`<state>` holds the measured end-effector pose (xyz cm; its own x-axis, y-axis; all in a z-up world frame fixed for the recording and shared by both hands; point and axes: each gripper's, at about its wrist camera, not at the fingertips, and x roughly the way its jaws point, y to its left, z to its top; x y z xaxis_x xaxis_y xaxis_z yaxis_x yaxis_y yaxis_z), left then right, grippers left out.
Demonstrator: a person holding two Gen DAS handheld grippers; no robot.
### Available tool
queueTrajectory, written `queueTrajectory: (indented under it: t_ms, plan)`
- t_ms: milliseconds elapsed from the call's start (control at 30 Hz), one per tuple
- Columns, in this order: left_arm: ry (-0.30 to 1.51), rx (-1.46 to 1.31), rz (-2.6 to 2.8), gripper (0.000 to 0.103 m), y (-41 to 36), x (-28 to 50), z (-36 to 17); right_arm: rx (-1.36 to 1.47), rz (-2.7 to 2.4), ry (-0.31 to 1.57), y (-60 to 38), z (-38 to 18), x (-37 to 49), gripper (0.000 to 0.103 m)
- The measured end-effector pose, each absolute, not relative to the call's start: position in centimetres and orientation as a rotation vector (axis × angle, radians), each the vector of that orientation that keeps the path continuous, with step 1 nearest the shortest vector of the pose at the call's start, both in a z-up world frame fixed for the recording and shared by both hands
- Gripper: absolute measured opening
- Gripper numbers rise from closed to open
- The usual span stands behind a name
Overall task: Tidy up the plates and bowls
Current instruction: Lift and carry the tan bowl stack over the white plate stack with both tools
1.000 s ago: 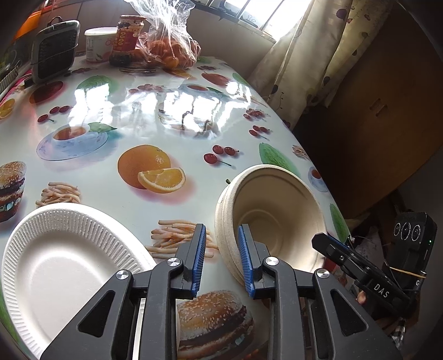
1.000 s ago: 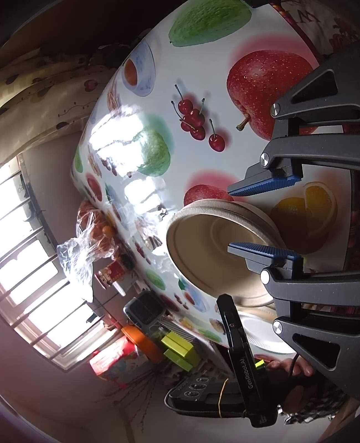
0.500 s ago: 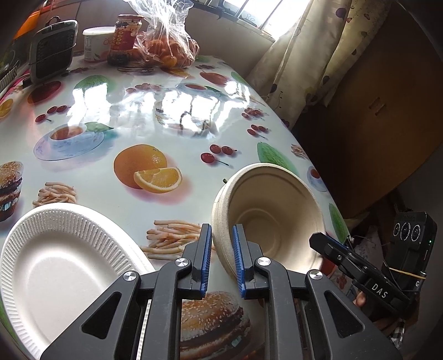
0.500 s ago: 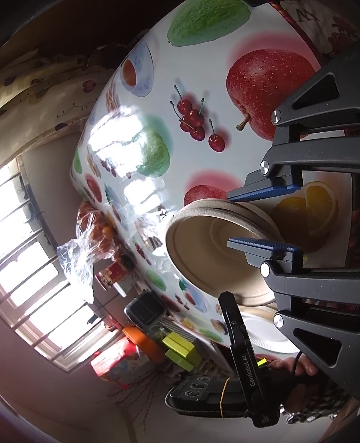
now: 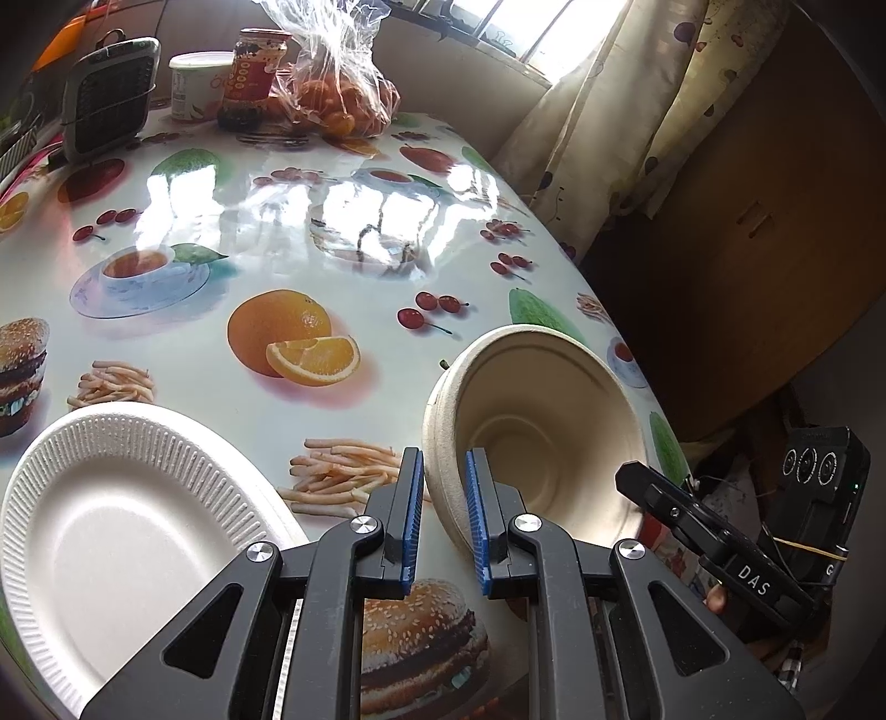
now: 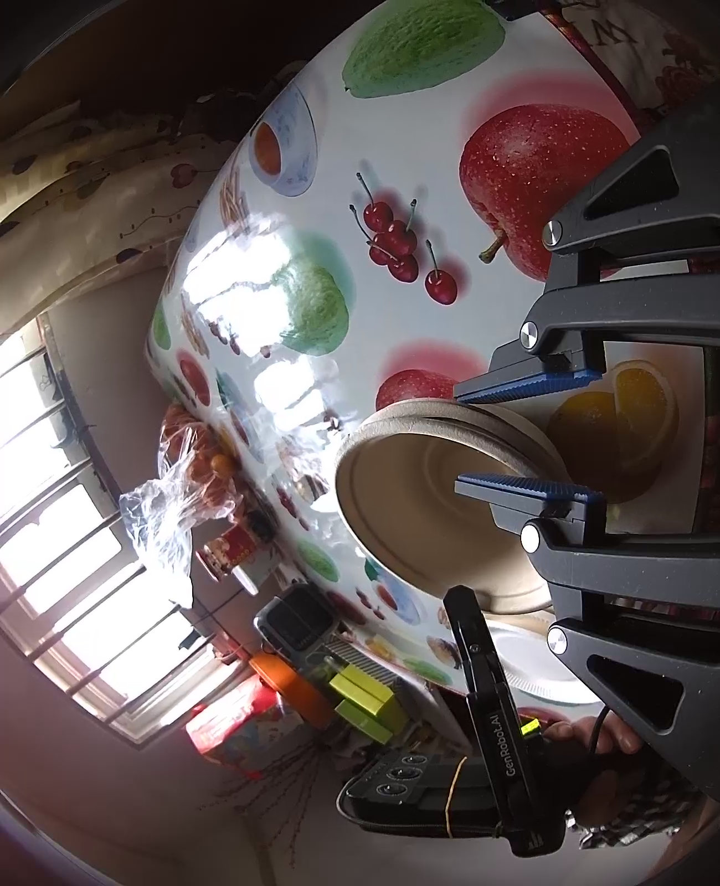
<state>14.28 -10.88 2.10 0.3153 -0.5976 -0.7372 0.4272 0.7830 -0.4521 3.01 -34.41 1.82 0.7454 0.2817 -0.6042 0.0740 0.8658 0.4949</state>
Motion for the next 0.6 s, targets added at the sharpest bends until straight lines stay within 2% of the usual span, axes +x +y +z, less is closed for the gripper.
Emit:
queueTrajectory:
  t_ms: [600]
  plan:
    - [1.003,-0.194,-0.659,0.016,-10.1,13.0,4.4,0.499,0.136,0.691,-33.8,4.0,2.4,0.025]
